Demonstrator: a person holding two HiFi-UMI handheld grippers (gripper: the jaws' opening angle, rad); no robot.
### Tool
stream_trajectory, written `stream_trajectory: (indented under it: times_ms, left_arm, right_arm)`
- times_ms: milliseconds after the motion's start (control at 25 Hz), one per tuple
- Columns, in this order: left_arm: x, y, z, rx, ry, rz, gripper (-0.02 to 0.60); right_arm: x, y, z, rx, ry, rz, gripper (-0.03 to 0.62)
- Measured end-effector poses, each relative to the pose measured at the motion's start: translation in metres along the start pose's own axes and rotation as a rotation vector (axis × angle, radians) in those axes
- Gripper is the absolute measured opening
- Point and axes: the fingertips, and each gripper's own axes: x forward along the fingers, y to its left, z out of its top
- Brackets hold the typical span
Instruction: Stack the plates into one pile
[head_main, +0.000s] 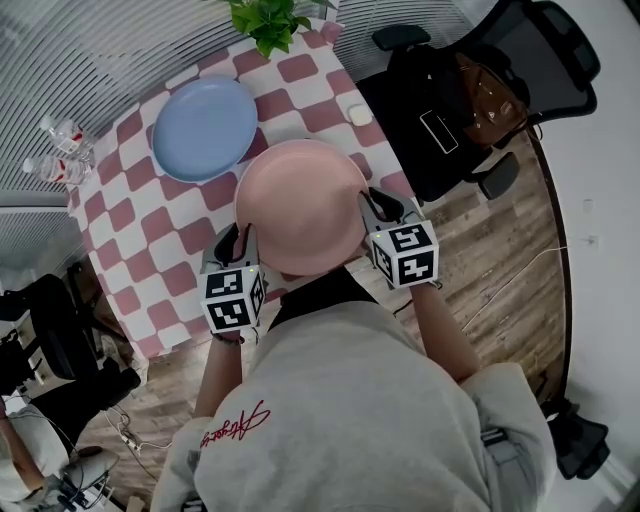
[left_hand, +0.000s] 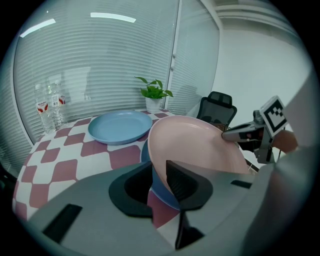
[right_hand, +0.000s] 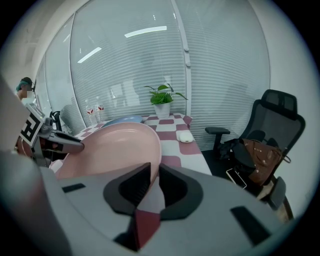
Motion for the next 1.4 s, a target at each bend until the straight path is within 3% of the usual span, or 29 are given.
stream_trajectory:
  times_ms: [320,1400]
  left_arm:
    - [0.003,0.006,-0.002,0.018,0.013,0.026,0.097]
    - [0.013,0.016,-0.014,0.047,0.077,0.065,0.098]
  right_arm:
    - [0.008,0.004,-0.001,-0.083,0.023,0.001,0.067]
    - [0.027,0.011,-0.011,-0.145,0.1,0.042,0.072]
